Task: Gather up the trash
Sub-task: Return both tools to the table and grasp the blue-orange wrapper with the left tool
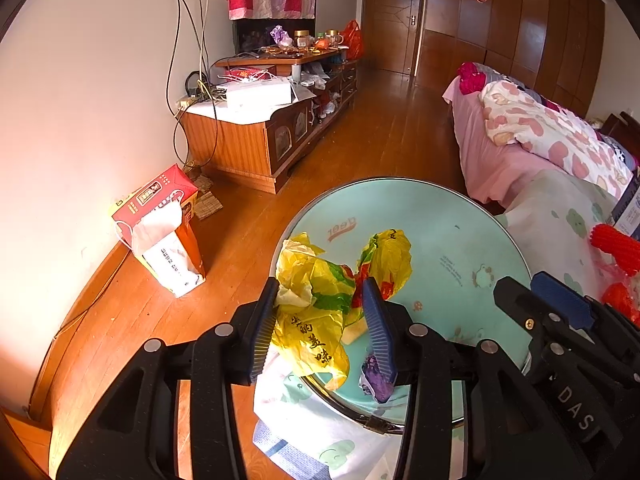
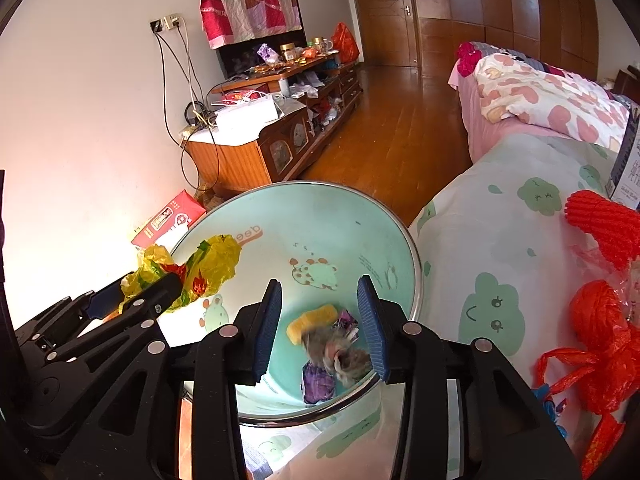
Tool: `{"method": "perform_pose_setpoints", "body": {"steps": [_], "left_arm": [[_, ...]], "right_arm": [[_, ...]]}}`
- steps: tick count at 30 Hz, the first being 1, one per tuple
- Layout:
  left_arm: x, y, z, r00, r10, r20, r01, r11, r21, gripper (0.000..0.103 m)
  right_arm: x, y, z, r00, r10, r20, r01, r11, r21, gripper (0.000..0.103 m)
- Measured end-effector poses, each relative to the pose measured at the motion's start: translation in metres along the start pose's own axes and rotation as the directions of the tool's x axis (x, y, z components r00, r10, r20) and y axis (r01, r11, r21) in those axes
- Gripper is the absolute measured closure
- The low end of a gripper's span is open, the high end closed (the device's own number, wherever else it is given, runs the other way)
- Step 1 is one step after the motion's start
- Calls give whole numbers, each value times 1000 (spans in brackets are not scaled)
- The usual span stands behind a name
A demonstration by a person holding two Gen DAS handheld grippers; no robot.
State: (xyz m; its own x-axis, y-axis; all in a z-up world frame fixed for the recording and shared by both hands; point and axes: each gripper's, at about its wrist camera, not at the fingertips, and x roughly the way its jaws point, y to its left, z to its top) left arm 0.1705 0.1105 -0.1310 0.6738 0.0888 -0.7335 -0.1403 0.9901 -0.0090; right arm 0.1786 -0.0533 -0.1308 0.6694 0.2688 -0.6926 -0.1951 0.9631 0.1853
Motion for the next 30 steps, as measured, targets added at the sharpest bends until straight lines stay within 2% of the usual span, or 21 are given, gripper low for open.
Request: {"method": "perform_pose_setpoints", "body": {"steps": [4,8,11,17,23,30], "left_arm": [[-3,-2,0,1000,5,10,-5,1000,5,52],[-8,-2,1,999,25,29,-25,1000,3,35],[-14,-2,2,998,40,47,-41,999,3,27],[-24,-9,2,998,36,58,-36,999,13,19],[-39,-26,-2,997,17,77,-20,999,38,13],[-56,-57,-15,995,-65,73,58,994,96,12]], "right_arm": [[-9,-4,0,1000,-7,26,7,1000,21,60],[-27,-13,-1,995,-52,82,48,997,59,45],[-47,-20,-4,985,-101,138,91,993,78,31],[-79,-41,-11,965,-165,206,140,982,130,16],[-106,-72,-18,950,-213,228,175,969,175,7],[-138,-113,-35,933,-287,217,230,940,252,7]]}}
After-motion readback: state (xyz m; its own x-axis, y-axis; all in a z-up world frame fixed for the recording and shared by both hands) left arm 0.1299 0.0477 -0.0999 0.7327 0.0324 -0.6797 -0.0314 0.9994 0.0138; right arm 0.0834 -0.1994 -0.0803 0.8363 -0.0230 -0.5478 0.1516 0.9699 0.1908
